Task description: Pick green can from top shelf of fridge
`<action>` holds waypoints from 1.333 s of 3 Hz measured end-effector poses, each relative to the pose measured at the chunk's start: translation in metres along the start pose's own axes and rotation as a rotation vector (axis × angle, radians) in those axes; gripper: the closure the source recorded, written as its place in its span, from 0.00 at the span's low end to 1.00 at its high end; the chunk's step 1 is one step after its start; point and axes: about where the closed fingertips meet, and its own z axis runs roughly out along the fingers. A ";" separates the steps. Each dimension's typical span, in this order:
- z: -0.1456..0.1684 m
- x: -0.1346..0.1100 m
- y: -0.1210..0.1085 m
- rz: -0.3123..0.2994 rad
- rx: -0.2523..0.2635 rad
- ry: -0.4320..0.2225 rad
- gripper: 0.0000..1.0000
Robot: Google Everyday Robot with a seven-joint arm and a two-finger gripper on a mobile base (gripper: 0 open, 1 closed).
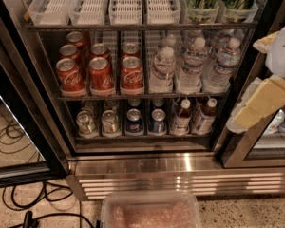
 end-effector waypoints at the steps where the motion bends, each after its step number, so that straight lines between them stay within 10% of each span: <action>1: 0.005 0.001 0.021 0.190 0.058 -0.105 0.00; 4: 0.015 -0.010 0.012 0.226 0.127 -0.201 0.00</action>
Offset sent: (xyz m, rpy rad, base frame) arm -0.0147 0.0094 -0.0092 0.1364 -0.0379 -0.1388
